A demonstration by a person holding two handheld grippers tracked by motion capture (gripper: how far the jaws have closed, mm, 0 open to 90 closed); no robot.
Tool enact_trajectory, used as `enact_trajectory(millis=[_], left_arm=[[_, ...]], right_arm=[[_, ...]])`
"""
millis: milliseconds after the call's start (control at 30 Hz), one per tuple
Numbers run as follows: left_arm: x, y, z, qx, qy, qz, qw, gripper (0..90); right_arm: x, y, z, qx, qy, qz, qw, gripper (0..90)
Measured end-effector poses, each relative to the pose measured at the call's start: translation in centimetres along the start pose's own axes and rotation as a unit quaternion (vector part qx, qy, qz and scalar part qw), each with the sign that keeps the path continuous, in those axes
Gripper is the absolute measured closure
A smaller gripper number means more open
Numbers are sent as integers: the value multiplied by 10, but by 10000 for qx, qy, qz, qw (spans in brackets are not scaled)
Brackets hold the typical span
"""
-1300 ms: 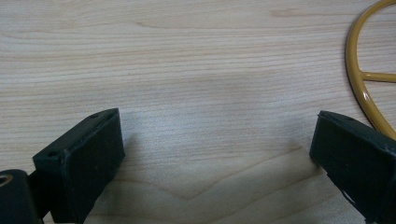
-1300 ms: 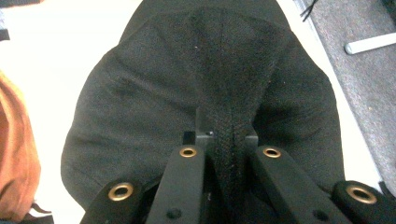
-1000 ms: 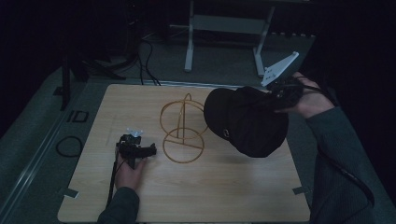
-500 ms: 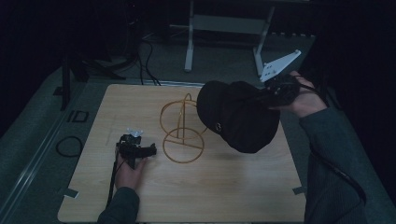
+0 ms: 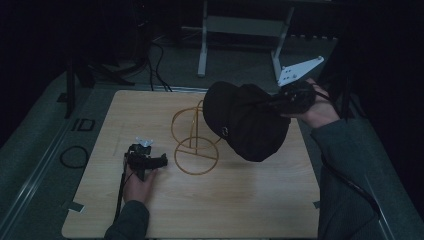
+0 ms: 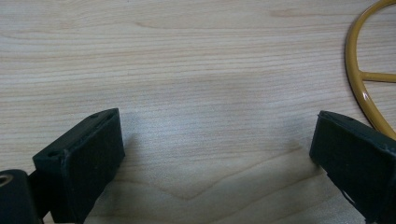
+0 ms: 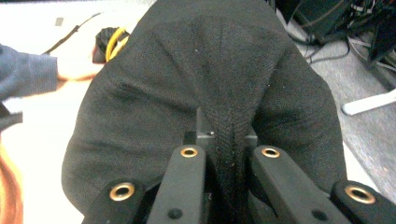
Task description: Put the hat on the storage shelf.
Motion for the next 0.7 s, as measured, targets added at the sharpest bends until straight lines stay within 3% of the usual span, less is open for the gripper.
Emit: enact_trajectory(millis=[233, 700], left_arm=[[0, 0, 0, -1, -1, -1, 10000, 25], [0, 0, 0, 0, 0, 0, 10000, 25]], right_arm=[[2, 3, 6, -20, -472, 55, 9989, 867], [-14, 12, 23, -47, -548, -26, 9985, 866]])
Point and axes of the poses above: each handheld gripper's, and its own axes: z roughly forward along the jaws, x roughly out of its underside, y roughly to its left, the point moved 5 cm from there along z, roughly forward along the jaws, and after that the axes turned 1 degree about x, right-handed, at the moved point
